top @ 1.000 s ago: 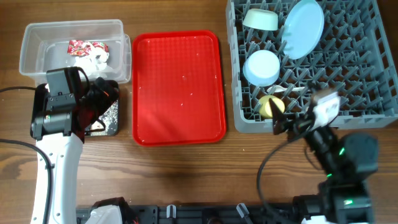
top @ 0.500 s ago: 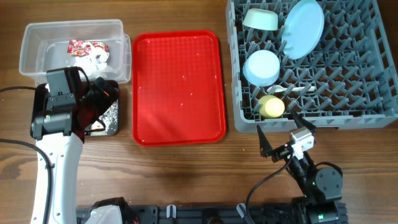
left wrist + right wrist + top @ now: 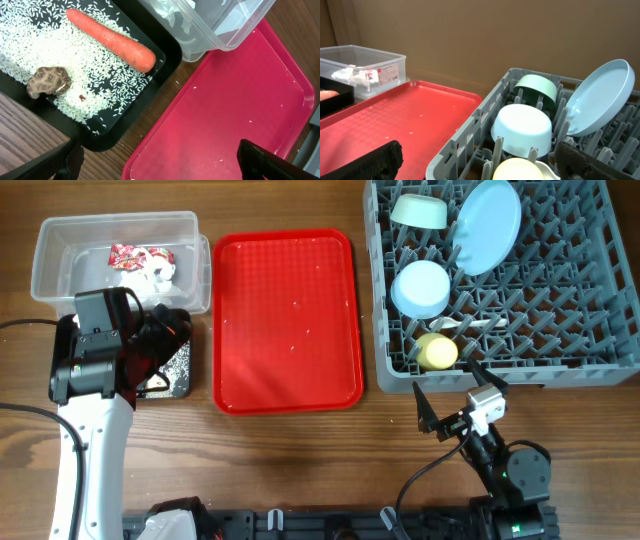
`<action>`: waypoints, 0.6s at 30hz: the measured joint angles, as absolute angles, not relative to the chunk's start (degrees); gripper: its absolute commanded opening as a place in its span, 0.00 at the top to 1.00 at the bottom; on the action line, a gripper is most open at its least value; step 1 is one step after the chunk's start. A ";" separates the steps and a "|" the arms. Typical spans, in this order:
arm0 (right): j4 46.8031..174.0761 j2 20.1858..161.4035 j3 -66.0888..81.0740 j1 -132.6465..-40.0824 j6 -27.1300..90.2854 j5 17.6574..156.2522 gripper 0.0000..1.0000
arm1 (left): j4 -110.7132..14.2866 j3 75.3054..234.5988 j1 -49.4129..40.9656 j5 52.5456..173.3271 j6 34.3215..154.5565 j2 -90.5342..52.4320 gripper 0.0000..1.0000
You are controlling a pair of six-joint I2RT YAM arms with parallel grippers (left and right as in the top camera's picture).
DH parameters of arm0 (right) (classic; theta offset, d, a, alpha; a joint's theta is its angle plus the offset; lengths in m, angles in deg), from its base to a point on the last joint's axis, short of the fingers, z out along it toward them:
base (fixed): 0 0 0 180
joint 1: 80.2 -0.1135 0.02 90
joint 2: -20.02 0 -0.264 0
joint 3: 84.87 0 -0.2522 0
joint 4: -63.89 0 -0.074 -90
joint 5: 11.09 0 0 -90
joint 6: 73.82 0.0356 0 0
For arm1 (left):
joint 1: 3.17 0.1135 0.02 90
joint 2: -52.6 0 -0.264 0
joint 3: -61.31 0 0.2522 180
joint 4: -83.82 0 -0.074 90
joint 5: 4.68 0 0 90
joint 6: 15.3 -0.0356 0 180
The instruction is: Sort waste into correct bins and load items into the dishwasher rack
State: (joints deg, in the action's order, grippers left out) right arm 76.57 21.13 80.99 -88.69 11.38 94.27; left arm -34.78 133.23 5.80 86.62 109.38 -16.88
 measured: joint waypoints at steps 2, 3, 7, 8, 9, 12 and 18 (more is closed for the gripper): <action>76.57 21.13 80.99 -88.69 11.38 94.27 0.00 | -34.78 133.23 5.80 86.64 109.38 -16.88 0.00; 76.57 21.13 80.99 -88.69 11.38 94.27 0.00 | -34.78 133.23 5.80 86.64 109.38 -16.88 0.00; 76.57 21.13 80.99 -88.69 11.38 94.27 0.00 | -34.43 133.23 5.38 85.64 109.36 -14.10 0.00; 76.57 21.13 80.99 -88.69 11.38 94.27 0.00 | -35.53 132.92 4.62 84.81 109.36 -12.11 0.00; 76.57 21.13 80.99 -88.69 11.38 94.27 0.00 | -38.61 132.00 3.02 83.74 109.36 -9.20 0.00; 76.59 21.13 80.99 -88.69 11.38 94.27 0.00 | -50.91 123.81 -2.22 81.68 109.38 1.05 0.00; 76.59 21.13 80.99 -88.69 11.40 94.27 0.00 | -62.13 105.86 -3.45 80.48 109.36 13.35 0.00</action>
State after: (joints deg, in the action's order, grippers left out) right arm 76.59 21.13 80.99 -88.69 11.40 94.27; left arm -62.13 105.86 -3.45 80.48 109.36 13.35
